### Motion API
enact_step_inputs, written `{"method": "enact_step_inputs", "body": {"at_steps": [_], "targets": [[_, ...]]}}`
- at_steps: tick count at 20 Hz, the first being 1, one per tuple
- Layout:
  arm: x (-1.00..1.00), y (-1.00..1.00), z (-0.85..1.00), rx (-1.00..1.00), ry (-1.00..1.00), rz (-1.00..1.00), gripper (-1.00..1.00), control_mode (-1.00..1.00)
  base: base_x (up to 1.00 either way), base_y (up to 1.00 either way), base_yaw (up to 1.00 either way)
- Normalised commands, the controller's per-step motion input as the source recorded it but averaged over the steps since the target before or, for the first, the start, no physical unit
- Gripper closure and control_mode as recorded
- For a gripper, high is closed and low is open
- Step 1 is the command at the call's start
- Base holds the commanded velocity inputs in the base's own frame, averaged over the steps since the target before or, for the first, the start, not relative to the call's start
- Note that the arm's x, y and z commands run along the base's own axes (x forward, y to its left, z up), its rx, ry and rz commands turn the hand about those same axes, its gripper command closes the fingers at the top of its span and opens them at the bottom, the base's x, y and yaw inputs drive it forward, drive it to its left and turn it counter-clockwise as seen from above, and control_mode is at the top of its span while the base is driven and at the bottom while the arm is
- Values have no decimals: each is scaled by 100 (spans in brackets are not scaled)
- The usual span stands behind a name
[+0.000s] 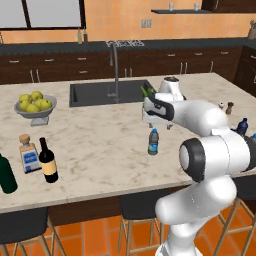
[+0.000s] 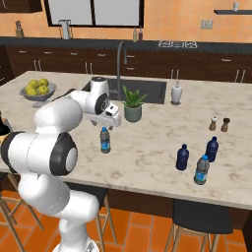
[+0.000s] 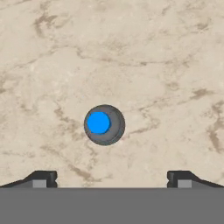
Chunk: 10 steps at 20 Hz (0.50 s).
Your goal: Move the plastic bottles in the middle to the plastics group, and the glass bottles in the middle to the glass group.
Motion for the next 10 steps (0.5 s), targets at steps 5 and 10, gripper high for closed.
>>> {"method": "enact_step_inputs", "body": {"at_steps": [5,10], "targets": [[34,14,-30,-1,5,0,-100,-100,0,0,0],[6,0,-32,0,0,0,-100,-100,0,0,0]]}}
